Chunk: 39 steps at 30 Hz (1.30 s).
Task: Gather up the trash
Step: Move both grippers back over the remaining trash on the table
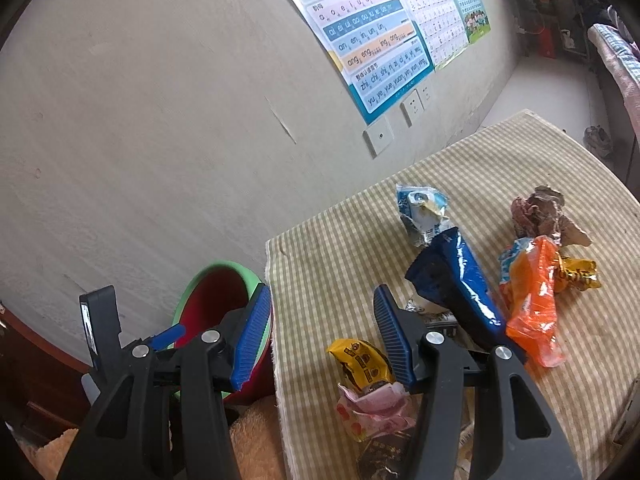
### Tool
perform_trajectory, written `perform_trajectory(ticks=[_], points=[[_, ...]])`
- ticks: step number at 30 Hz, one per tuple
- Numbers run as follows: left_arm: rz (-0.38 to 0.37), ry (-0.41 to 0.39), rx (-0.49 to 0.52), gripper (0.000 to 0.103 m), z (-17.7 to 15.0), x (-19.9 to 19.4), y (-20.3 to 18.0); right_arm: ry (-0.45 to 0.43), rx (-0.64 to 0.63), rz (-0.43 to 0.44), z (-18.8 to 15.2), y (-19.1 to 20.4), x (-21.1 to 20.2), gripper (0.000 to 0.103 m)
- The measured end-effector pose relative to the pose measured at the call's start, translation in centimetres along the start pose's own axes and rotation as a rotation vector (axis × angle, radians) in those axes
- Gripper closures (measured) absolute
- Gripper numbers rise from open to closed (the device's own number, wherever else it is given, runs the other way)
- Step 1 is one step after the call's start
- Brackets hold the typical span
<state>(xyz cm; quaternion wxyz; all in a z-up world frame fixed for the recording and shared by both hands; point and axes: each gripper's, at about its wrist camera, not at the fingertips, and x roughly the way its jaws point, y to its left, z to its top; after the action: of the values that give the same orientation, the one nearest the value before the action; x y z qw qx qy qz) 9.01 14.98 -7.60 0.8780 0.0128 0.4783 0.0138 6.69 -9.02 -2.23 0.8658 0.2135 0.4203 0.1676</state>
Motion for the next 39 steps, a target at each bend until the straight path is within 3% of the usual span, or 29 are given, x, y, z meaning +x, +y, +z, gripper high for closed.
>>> perform_trajectory(ticks=[18,25,32,37,39], points=[[-0.082,-0.062,0.12,0.023,-1.4,-4.0,-7.5,-0.112,0.049,-0.08,-1.7,-5.0,-8.1,0.044],[-0.127,-0.116,0.179,0.023,-1.8,-6.5,-10.7,-0.11,0.06,-0.243,-1.2,-10.3,-12.4,0.043],[-0.205,-0.076,0.243,0.023,-3.1,-6.3,-14.8,-0.082,0.184,-0.317,-3.9,-16.3,-13.3,0.043],[-0.205,-0.055,0.327,0.023,-4.1,-4.8,-17.2,-0.038,0.191,-0.284,-5.3,-16.0,-11.7,0.043],[-0.226,0.024,0.283,0.023,-3.7,-2.8,-17.0,-0.022,0.178,-0.27,-5.7,-15.4,-11.1,0.043]])
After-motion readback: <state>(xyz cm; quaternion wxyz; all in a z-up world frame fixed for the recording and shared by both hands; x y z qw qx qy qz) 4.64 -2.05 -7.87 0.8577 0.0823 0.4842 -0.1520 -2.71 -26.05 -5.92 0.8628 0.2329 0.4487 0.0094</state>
